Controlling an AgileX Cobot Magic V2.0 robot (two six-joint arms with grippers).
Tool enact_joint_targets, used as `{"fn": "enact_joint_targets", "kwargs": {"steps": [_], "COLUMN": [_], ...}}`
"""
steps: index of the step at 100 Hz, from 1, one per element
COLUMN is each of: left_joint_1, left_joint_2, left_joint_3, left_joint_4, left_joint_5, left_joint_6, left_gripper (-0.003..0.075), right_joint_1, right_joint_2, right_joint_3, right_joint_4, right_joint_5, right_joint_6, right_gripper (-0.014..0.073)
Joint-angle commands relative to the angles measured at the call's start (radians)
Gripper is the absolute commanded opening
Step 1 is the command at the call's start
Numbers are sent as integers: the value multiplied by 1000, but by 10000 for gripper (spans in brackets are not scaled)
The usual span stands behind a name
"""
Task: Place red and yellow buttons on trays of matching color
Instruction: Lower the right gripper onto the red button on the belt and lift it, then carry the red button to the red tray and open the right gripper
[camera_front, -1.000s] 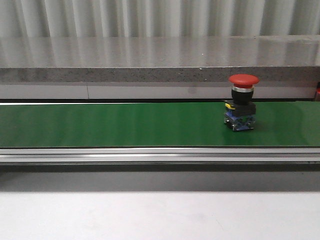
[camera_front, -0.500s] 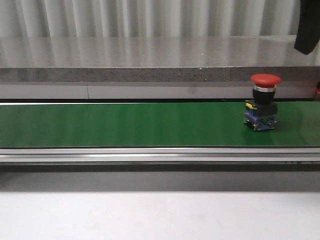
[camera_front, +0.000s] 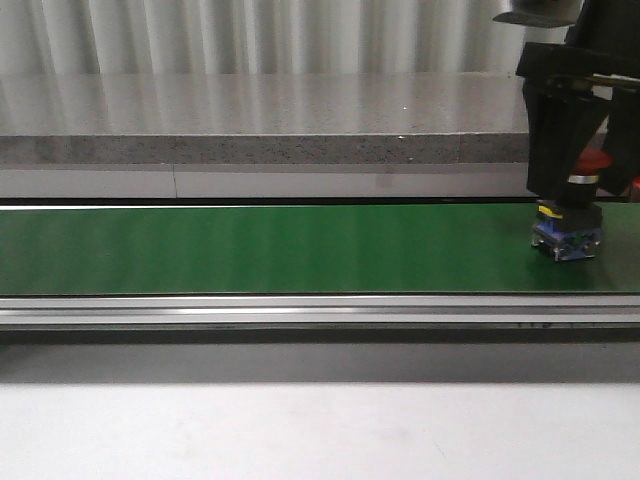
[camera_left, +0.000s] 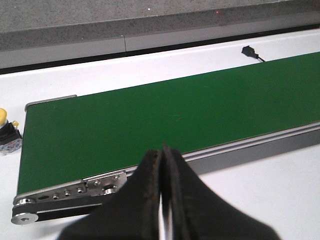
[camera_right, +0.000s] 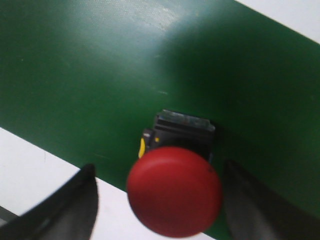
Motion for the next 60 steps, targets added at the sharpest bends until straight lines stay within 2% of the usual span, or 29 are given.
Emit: {"fn": "enact_joint_targets", "kwargs": {"steps": [1,9,16,36,60], "left_joint_1": [1,1,1,1,1], "left_joint_2": [5,5,5,5,5], "left_joint_3": [-24,-24,-24,-24,-24], "left_joint_4": [-22,-22,-22,-22,-22], "left_joint_5": [-67,-67,-67,-67,-67], "left_joint_6": [2,2,2,2,2], "left_gripper": [-20,-20,-20,-20,-20], "right_joint_1": [0,0,0,-22,-141], "right_joint_2": [-38,-38,-38,-68,-154], "right_joint_3": [-32,-32,-32,-32,-32], "right_joint_4": [11,11,11,10,3], "right_joint_5": [-20,-33,-40,-67,-106], "right_joint_6": [-15,-14,-7,60,88], "right_gripper": [296,143,80,70,70]}}
